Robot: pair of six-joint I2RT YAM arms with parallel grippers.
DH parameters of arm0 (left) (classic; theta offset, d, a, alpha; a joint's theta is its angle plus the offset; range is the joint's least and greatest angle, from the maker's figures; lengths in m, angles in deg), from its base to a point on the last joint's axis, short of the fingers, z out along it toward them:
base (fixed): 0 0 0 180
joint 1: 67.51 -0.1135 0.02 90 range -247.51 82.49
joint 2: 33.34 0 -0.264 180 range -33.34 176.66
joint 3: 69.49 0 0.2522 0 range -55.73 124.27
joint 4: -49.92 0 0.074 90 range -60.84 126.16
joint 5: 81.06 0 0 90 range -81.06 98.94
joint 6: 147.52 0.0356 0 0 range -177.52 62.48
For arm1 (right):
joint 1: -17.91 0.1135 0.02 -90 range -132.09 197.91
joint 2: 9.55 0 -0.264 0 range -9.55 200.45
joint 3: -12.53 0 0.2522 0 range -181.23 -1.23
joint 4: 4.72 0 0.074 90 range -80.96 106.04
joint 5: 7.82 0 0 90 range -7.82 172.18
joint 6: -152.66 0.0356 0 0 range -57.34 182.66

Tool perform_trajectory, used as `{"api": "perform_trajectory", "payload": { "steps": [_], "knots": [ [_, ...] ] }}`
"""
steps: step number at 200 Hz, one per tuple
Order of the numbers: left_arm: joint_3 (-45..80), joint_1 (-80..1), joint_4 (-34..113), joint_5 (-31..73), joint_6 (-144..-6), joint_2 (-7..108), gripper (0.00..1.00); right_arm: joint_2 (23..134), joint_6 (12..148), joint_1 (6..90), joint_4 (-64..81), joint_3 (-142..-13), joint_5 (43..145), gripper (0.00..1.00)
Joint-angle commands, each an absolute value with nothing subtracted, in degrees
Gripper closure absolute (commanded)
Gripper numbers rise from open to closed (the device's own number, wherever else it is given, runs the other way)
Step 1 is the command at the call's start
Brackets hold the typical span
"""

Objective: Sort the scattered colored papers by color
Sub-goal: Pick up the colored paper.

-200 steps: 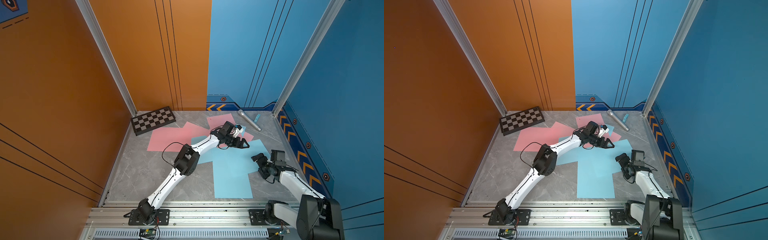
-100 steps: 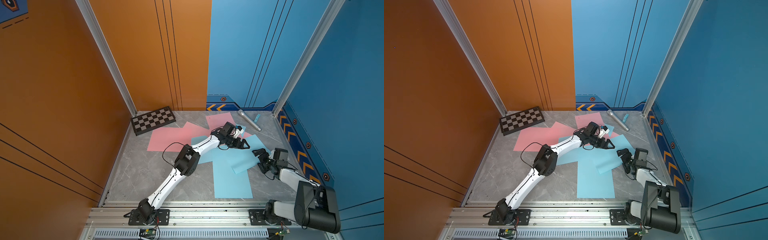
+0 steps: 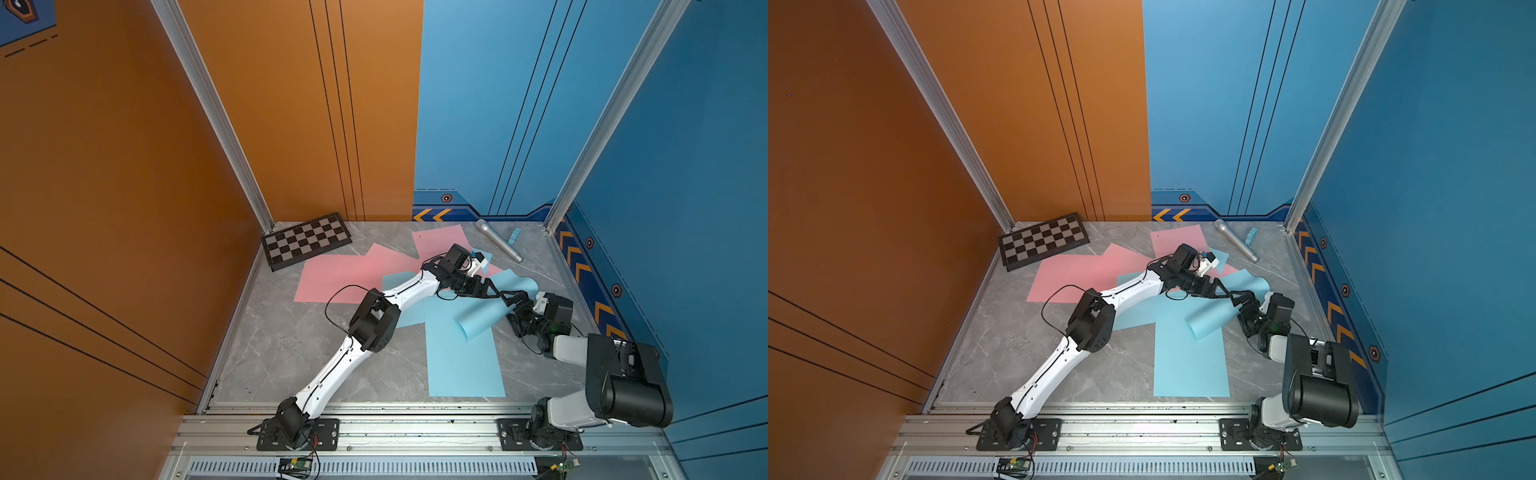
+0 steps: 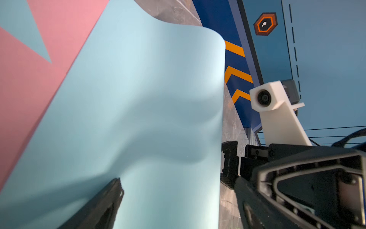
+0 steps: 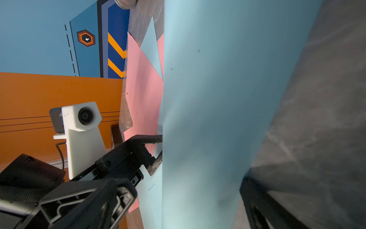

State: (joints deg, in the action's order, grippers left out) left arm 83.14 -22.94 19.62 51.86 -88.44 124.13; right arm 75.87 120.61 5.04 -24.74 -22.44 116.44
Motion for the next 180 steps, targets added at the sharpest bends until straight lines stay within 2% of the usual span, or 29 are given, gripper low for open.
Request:
{"api": "perform_trajectory", "payload": {
  "steps": [1, 40, 58, 72, 89, 120, 151, 169, 180],
  "knots": [
    [84.15, -22.51, 18.4, 53.51, -89.24, 126.71, 0.08, 80.25, 121.6, 5.68, -25.24, -22.65, 115.91, 0.06],
    [84.43, -22.86, 18.42, 54.25, -89.86, 126.8, 0.08, 86.3, 124.43, 5.36, -31.86, -22.5, 114.09, 0.43],
    [84.44, -23.06, 18.33, 54.53, -89.87, 126.53, 0.08, 89.32, 126.3, 5.16, -35.23, -22.9, 113.55, 0.51],
    [84.4, -23.06, 18.38, 54.56, -89.73, 126.41, 0.08, 91.45, 126.94, 5.14, -35.95, -23.74, 113.08, 0.53],
    [84.55, -23.04, 18.39, 54.74, -89.8, 126.36, 0.08, 93.25, 128.27, 5.15, -38.71, -23.99, 113.03, 0.68],
    [84.72, -23.51, 18.4, 54.56, -90.0, 125.34, 0.08, 93.07, 128.72, 5.15, -39.77, -24.07, 113.55, 0.68],
    [84.81, -24.68, 18.42, 53.5, -89.93, 122.14, 0.08, 88.95, 126.19, 5.07, -34.85, -25.07, 113.97, 0.68],
    [84.83, -25.78, 18.38, 52.44, -89.53, 118.8, 0.08, 85.18, 124.32, 5.1, -31.85, -26.28, 114.68, 0.75],
    [84.73, -26.49, 18.34, 51.47, -89.27, 116.38, 0.07, 82.69, 122.92, 5.16, -29.38, -27.48, 115.35, 0.76]
  ]
}}
